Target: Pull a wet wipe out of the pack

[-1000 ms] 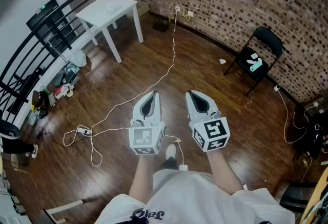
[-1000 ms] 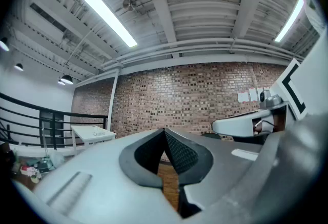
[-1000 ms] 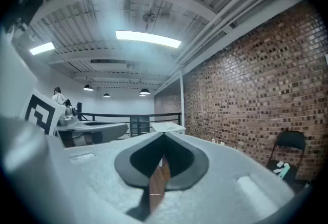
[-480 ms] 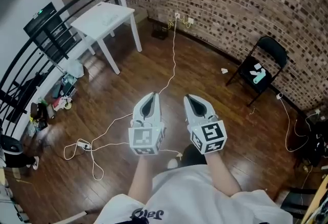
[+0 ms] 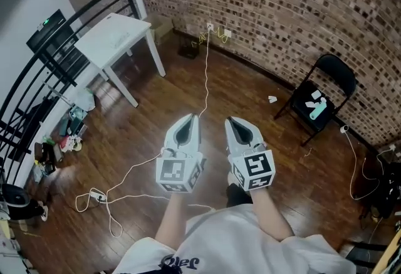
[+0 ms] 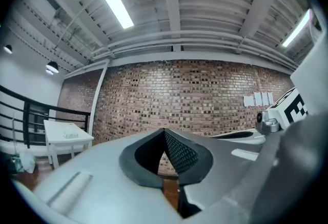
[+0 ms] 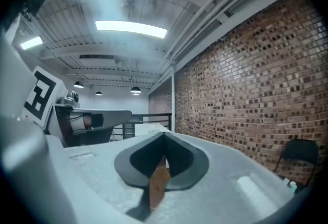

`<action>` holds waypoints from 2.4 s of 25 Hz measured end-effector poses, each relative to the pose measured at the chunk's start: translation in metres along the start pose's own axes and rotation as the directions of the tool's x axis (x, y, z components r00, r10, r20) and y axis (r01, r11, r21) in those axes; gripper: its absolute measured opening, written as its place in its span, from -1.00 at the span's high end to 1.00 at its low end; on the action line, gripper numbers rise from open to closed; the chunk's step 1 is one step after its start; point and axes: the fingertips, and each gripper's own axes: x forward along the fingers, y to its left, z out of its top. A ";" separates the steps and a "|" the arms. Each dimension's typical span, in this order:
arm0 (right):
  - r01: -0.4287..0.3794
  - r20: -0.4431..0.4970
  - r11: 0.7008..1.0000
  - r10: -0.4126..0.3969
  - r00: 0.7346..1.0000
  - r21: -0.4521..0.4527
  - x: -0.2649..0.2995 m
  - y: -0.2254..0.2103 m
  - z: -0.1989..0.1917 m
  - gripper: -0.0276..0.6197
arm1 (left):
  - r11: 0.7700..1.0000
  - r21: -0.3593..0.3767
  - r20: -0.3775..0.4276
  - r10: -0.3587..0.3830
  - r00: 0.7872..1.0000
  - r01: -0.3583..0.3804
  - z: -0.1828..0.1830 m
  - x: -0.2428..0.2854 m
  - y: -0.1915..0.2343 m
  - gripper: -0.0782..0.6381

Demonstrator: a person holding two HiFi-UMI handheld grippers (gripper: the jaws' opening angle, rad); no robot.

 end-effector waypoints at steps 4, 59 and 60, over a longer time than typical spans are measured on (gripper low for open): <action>0.004 0.038 1.000 -0.004 0.999 -0.021 0.033 -0.077 0.020 0.94 | 1.000 0.022 0.028 0.015 1.000 -0.015 0.002 0.089 -0.017 0.74; -0.850 0.050 0.526 0.849 0.526 0.024 0.950 -0.105 0.110 0.95 | 0.595 0.058 0.013 0.803 0.596 -0.802 0.025 0.601 0.667 0.74; -0.857 0.042 0.514 0.856 0.515 0.026 0.960 -0.102 0.106 0.95 | 0.582 0.062 0.007 0.812 0.583 -0.811 0.023 0.601 0.676 0.74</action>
